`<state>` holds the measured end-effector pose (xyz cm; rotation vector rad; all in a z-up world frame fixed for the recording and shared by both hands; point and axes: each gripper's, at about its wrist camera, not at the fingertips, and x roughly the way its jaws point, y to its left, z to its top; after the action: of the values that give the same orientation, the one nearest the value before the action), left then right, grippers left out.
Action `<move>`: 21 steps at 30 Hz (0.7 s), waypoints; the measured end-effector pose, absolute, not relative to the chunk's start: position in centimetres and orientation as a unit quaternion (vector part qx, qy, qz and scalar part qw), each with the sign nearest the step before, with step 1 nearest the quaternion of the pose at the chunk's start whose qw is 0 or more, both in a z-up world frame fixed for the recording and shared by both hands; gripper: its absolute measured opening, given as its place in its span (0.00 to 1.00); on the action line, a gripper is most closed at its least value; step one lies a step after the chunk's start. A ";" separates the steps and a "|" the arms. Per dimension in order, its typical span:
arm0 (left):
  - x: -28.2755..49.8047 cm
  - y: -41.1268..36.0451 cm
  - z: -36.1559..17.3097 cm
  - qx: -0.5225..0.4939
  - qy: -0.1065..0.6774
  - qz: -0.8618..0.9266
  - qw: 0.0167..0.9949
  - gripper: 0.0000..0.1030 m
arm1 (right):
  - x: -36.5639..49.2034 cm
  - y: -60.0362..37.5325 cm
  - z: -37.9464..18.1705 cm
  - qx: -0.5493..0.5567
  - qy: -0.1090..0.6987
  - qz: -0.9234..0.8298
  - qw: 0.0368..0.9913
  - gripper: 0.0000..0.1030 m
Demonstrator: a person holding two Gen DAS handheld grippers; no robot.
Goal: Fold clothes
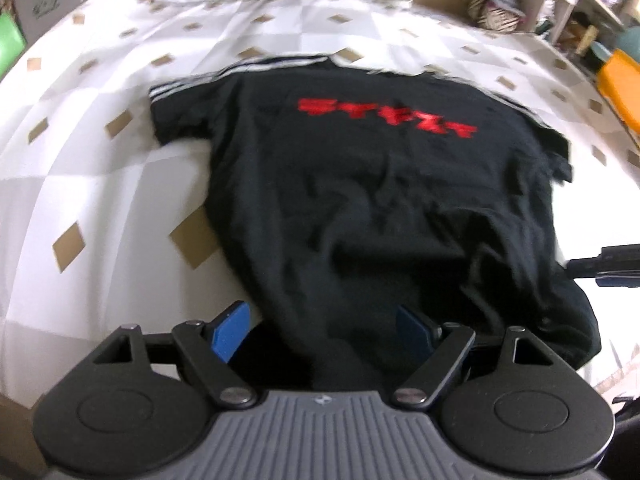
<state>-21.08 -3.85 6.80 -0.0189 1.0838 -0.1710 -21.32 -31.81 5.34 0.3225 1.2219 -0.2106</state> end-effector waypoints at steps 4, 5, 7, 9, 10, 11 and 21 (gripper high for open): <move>-21.8 -5.2 6.4 0.008 0.516 -0.101 0.850 0.78 | -21.7 -30.1 4.4 0.123 0.574 -0.097 0.804 0.51; -21.9 -5.4 6.3 0.011 0.517 -0.104 0.850 0.78 | -21.7 -29.5 4.4 0.107 0.572 -0.096 0.807 0.50; -21.9 -5.9 6.0 0.021 0.521 -0.110 0.846 0.78 | -21.8 -28.5 4.4 0.091 0.567 -0.092 0.813 0.43; -21.9 -6.0 5.9 0.025 0.522 -0.109 0.846 0.78 | -21.9 -27.7 4.4 0.080 0.564 -0.086 0.817 0.32; -21.9 -6.0 5.8 0.025 0.521 -0.109 0.846 0.78 | -22.0 -27.3 4.3 0.078 0.564 -0.083 0.818 0.28; -21.8 -6.0 5.6 0.020 0.525 -0.108 0.844 0.78 | -22.2 -27.0 4.2 0.069 0.559 -0.088 0.821 0.27; -21.7 -5.6 3.9 0.022 0.549 -0.092 0.830 0.78 | -24.3 -27.3 5.1 0.138 0.507 -0.118 0.842 0.03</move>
<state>-21.72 -5.58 3.87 0.0476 1.1656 -0.1951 -24.26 -27.35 5.11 0.2915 1.0718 -0.2503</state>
